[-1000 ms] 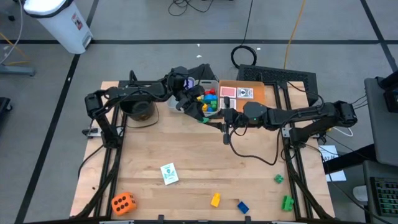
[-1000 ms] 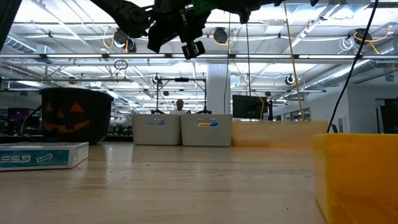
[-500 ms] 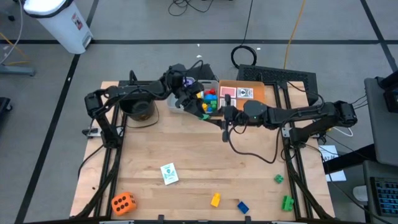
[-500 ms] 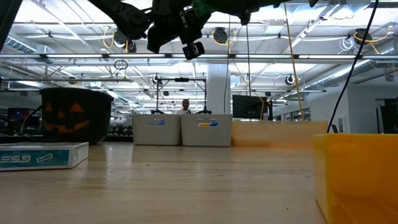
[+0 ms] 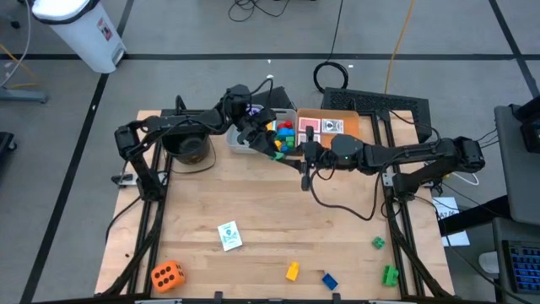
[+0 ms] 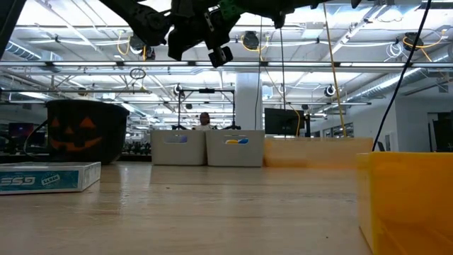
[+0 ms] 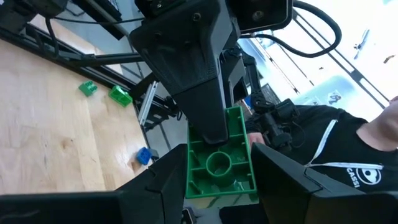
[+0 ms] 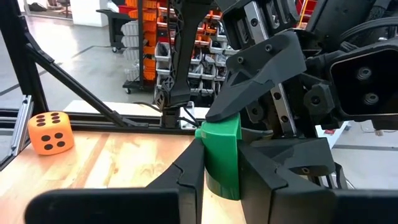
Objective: Pick & Place Toys
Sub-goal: Put the green gamepiece into the right gray bin
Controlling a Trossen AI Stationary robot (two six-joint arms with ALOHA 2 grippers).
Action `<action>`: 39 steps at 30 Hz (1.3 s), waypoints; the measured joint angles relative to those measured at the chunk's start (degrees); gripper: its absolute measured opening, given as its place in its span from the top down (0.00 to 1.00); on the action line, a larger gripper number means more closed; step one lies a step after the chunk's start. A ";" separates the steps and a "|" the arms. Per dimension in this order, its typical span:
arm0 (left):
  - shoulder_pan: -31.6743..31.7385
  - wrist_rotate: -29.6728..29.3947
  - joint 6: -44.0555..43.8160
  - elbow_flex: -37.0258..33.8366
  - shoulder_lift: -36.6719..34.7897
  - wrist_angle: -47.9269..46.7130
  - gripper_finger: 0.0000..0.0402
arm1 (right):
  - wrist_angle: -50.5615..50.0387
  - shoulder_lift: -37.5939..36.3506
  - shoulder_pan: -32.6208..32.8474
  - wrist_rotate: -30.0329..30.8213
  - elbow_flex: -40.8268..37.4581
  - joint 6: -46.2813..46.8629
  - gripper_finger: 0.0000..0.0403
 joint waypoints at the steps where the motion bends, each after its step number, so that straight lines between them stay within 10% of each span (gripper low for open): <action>1: 0.00 -0.06 0.00 0.00 0.00 -0.02 0.57 | 0.15 0.00 -0.26 -0.25 0.00 0.00 0.86; 24: 1.32 -3.00 0.22 0.02 -0.04 4.82 0.32 | 0.73 -0.13 -1.21 -1.49 -0.07 3.22 0.86; 39: 7.61 -8.44 -1.49 1.10 -2.69 15.70 0.41 | 5.72 -0.19 -9.75 -7.15 -0.07 41.06 0.86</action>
